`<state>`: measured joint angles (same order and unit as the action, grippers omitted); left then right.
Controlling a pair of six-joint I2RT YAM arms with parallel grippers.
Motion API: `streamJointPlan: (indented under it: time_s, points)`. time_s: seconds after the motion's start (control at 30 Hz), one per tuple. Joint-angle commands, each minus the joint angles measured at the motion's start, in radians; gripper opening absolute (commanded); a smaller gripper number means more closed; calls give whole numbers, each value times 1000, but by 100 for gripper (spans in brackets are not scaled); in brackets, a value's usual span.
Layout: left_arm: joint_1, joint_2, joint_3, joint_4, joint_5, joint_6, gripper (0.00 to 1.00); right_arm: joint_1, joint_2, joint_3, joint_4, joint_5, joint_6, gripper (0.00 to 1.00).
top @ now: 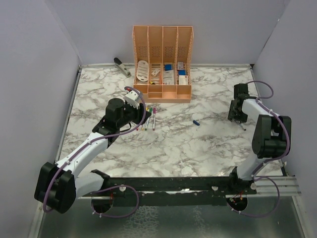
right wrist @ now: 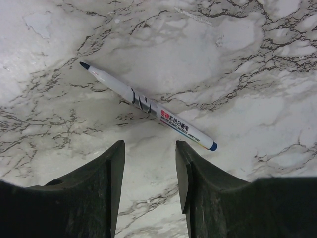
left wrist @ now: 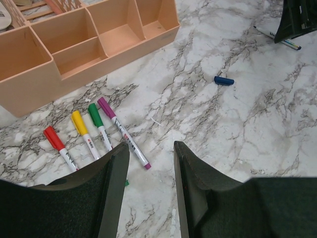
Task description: Insert the pens into the pen caps
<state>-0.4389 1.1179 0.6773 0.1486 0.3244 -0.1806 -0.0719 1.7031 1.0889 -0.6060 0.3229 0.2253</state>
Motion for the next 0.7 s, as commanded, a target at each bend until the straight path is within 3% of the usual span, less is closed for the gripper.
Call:
streamJointPlan:
  time_s: [0.0, 0.4, 0.67]
  points:
    - [1, 7, 36, 28, 15, 11, 43, -27, -31, -24, 82, -39, -67, 45]
    - [1, 12, 30, 28, 18, 2, 43, -45, 20, 0, 178, -50, -195, 46]
    - [3, 28, 45, 19, 14, 13, 43, -102, 50, -4, 180, -200, -217, 45]
